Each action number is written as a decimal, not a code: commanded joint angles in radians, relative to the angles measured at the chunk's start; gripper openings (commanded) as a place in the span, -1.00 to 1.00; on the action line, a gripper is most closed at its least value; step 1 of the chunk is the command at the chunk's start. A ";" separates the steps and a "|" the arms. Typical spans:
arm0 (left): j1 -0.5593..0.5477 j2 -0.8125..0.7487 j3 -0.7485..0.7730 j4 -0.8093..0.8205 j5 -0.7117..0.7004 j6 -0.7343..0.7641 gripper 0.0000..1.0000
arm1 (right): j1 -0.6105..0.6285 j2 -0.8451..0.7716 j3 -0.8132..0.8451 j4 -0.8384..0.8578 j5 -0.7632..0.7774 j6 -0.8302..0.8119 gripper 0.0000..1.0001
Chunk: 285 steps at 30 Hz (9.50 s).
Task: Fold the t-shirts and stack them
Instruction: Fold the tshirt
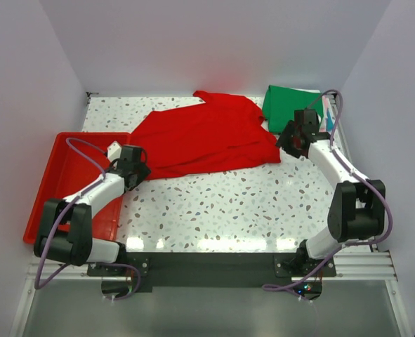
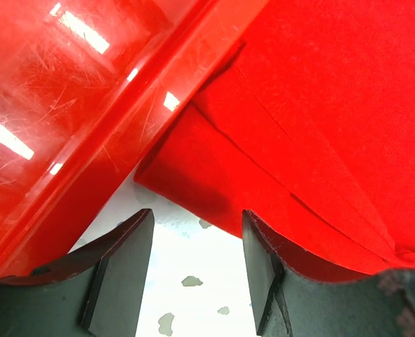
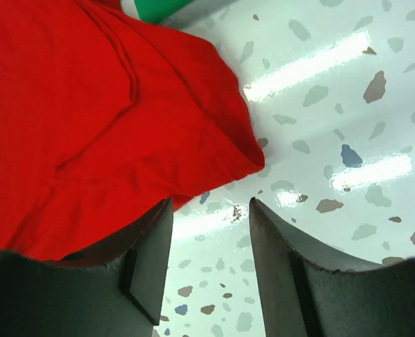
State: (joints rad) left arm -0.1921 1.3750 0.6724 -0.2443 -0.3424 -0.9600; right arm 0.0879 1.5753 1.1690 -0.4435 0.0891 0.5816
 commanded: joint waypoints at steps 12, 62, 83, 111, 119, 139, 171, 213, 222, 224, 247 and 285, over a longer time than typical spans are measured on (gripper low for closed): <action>0.011 0.125 0.030 -0.019 -0.136 -0.054 -0.01 | 0.003 -0.032 -0.121 0.095 0.020 0.037 0.04; -0.118 -0.253 -0.143 -0.141 -0.092 -0.075 -1.00 | -0.310 -0.463 -0.469 -0.066 -0.087 0.015 -1.00; -0.227 -0.580 -0.168 -0.283 -0.131 -0.060 0.01 | -0.234 -0.673 -0.361 -0.210 -0.125 -0.074 0.25; -0.218 0.027 0.082 -0.059 -0.217 0.136 -0.05 | -0.008 -0.331 -0.525 0.121 -0.058 -0.017 -0.06; -0.201 0.136 0.142 -0.043 -0.219 0.165 -0.05 | -0.007 -0.330 -0.545 0.137 -0.063 -0.017 -0.08; -0.184 0.199 0.181 -0.041 -0.188 0.181 -0.65 | 0.003 -0.311 -0.549 0.164 -0.081 -0.006 -0.14; -0.179 0.032 0.099 -0.069 -0.190 0.136 -1.00 | 0.016 -0.268 -0.448 0.160 -0.077 0.037 -1.00; -0.156 -0.117 0.024 -0.256 -0.293 -0.026 -1.00 | 0.197 -0.014 -0.066 0.247 -0.042 0.014 -1.00; -0.121 -0.025 0.029 -0.199 -0.271 0.003 -1.00 | 0.225 0.112 -0.023 0.256 -0.049 -0.045 -0.96; -0.118 -0.024 0.046 -0.187 -0.262 0.021 -0.38 | 0.223 0.103 -0.017 0.241 -0.035 -0.054 -0.63; -0.135 -0.314 -0.198 -0.191 -0.141 0.007 -0.05 | 0.225 -0.225 -0.241 0.042 0.110 -0.034 0.02; -0.158 -0.533 -0.249 -0.401 -0.035 -0.124 -1.00 | -0.017 -0.115 -0.459 0.124 -0.038 -0.042 0.09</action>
State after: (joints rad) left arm -0.3439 0.8734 0.4271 -0.5938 -0.3698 -1.0164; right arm 0.0772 1.4170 0.6987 -0.3569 0.0677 0.5415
